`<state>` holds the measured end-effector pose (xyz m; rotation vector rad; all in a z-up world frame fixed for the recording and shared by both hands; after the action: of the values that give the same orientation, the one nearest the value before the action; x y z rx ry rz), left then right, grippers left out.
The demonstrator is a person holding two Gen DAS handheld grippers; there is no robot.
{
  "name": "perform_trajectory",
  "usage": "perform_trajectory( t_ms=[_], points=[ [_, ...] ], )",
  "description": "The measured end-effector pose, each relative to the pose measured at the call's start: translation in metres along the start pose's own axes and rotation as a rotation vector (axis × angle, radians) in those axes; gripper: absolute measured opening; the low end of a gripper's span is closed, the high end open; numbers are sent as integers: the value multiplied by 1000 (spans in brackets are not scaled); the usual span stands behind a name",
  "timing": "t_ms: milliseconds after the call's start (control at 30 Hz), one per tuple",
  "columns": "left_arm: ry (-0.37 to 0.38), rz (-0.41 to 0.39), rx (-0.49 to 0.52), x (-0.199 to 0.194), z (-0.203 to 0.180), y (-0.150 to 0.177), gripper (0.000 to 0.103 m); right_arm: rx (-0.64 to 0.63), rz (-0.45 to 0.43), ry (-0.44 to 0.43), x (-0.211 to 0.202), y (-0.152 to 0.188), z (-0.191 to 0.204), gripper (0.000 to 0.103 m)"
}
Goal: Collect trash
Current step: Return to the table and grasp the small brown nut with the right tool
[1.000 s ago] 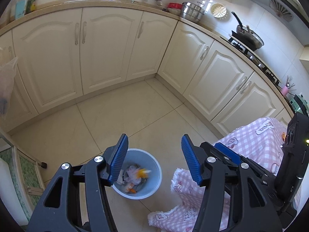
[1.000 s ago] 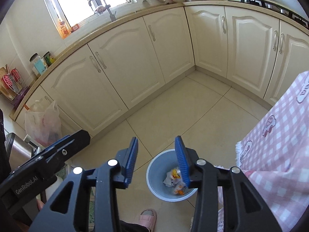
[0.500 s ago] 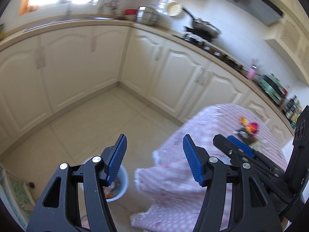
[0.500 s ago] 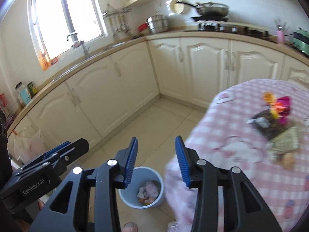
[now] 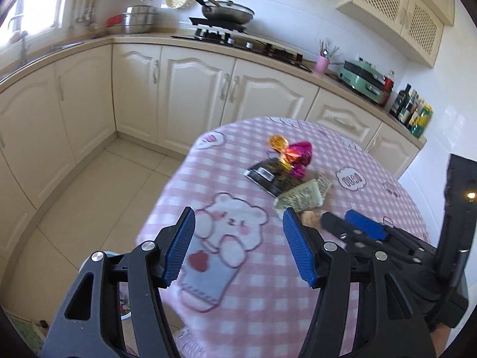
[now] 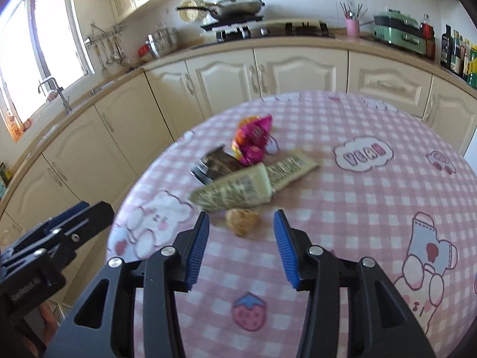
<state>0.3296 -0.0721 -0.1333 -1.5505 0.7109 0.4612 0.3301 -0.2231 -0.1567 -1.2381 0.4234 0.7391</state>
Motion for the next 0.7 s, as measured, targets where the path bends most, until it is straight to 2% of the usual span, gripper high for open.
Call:
perform_trajectory(
  t_ms=[300, 333, 400, 433, 700],
  points=[
    [2, 43, 47, 24, -26, -2, 61, -45, 108, -48, 35, 4, -9, 44],
    [3, 48, 46, 27, -29, -2, 61, -51, 107, -51, 36, 4, -9, 39],
    [9, 58, 42, 33, -32, -3, 61, -42, 99, -64, 36, 1, -11, 26],
    [14, 65, 39, 37, -34, -4, 61, -28, 89, -80, 35, 0, -15, 23],
    [41, 97, 58, 62, -53, -6, 61, 68, -25, -37, 14, -10, -43, 22]
  ],
)
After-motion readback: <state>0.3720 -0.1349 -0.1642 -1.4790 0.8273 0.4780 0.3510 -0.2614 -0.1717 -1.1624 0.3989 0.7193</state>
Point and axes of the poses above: each gripper's, at about its wrist camera, not at the fingertips, and x roughly the way its jaws point, z to its left, y to its underside, the point moved 4 cm from there along x, roughly the way its jaws point, and after that the axes turned 10 degrees about -y, right-handed, at the moved point
